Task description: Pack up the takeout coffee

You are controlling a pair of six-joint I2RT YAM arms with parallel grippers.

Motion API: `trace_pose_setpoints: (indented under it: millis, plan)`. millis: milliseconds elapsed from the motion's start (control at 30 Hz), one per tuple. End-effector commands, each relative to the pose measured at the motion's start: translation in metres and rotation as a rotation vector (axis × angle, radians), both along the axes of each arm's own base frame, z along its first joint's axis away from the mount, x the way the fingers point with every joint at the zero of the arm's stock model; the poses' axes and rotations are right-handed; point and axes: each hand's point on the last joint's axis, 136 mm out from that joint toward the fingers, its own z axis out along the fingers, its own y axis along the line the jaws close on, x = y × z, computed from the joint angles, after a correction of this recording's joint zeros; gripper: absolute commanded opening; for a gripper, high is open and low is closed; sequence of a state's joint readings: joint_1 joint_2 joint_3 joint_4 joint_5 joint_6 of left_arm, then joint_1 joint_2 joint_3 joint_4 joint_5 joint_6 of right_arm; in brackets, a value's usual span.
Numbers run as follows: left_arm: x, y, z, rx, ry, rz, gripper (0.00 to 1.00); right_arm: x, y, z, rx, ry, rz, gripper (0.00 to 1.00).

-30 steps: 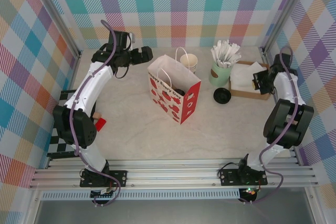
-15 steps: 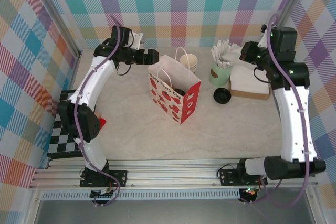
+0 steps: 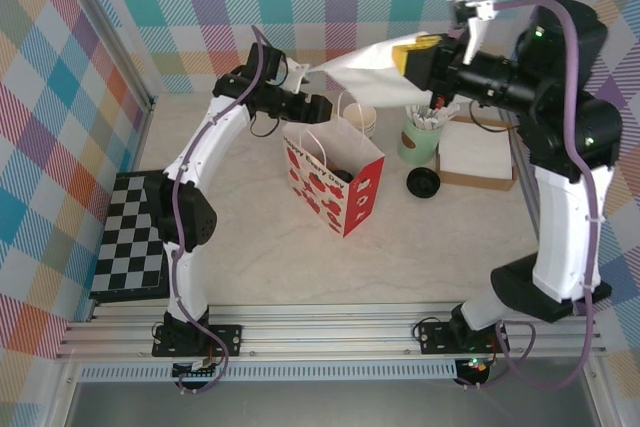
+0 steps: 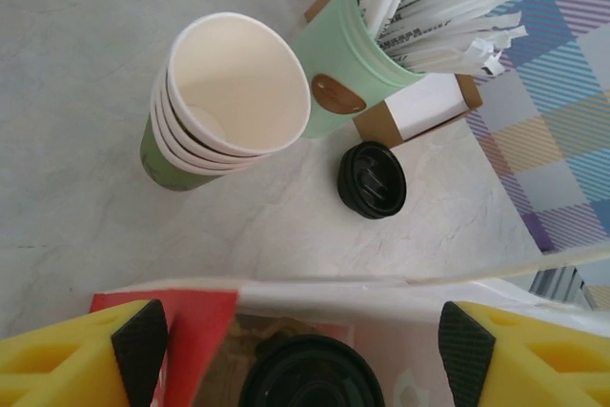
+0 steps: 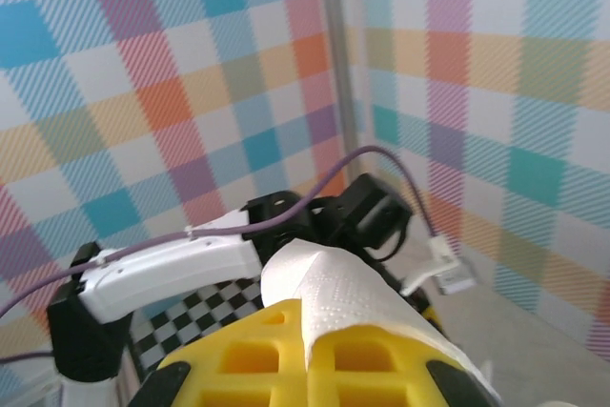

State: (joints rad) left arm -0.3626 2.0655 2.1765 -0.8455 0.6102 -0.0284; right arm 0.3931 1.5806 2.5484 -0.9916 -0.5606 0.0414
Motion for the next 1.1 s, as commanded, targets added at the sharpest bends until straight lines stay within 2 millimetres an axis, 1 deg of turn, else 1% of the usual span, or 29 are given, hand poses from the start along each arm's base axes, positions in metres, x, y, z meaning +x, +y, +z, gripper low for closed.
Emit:
trace_pose_setpoints:
  millis: [0,67,167,200,233,333,367,467,533,567,600,700,733,833,900,967,1000,1067]
  plan:
    - [-0.002,0.021,0.018,0.042,-0.038,0.049,0.79,0.008,0.022,-0.027,-0.045,0.084,0.084,0.0]
    - [-0.003,0.036,0.019,0.072,-0.044,0.094,0.8,0.017,0.029,-0.034,-0.031,0.144,0.066,0.0]
    - [-0.004,0.055,0.02,0.094,-0.053,0.162,0.8,0.026,0.041,-0.054,-0.06,0.21,-0.013,0.0]
    - [-0.005,0.059,0.02,0.098,-0.052,0.179,0.8,0.032,0.043,-0.059,-0.066,0.221,-0.071,0.0]
    - [-0.004,0.063,0.019,0.106,-0.051,0.201,0.8,0.044,0.04,-0.064,-0.062,0.239,-0.186,0.0]
    - [-0.008,0.063,0.02,0.096,-0.044,0.206,0.8,0.067,0.043,-0.084,0.009,0.352,-0.356,0.0]
    - [-0.009,0.063,0.018,0.094,-0.041,0.206,0.8,0.073,0.048,-0.09,0.033,0.387,-0.376,0.0]
    - [-0.006,0.068,0.014,0.112,-0.041,0.241,0.79,0.086,0.052,-0.111,0.072,0.483,-0.538,0.0]
    - [-0.003,0.073,0.013,0.122,-0.046,0.28,0.78,0.093,0.042,-0.125,0.086,0.538,-0.669,0.0]
    - [-0.001,0.076,0.015,0.122,-0.052,0.308,0.78,0.096,0.036,-0.131,0.095,0.567,-0.716,0.0]
    - [0.001,0.078,0.018,0.12,-0.058,0.329,0.78,0.097,0.035,-0.134,0.098,0.591,-0.735,0.0]
    - [0.004,0.08,0.03,0.09,-0.085,0.362,0.78,0.097,0.036,-0.147,0.111,0.681,-0.774,0.0]
    - [0.006,0.082,0.033,0.087,-0.097,0.383,0.79,0.096,0.037,-0.155,0.103,0.726,-0.795,0.0]
    - [0.014,0.098,0.035,0.122,-0.114,0.484,0.82,0.092,0.045,-0.181,0.074,0.848,-0.833,0.0]
    - [0.017,0.105,0.035,0.138,-0.11,0.53,0.83,0.091,0.053,-0.191,0.079,0.899,-0.843,0.0]
    - [0.019,0.107,0.034,0.147,-0.102,0.553,0.85,0.091,0.064,-0.199,0.086,0.949,-0.829,0.0]
    - [0.02,0.109,0.033,0.154,-0.092,0.562,0.85,0.089,0.068,-0.198,0.092,0.963,-0.825,0.0]
    - [0.02,0.105,0.032,0.156,-0.076,0.542,0.86,0.084,0.073,-0.2,0.077,0.962,-0.832,0.0]
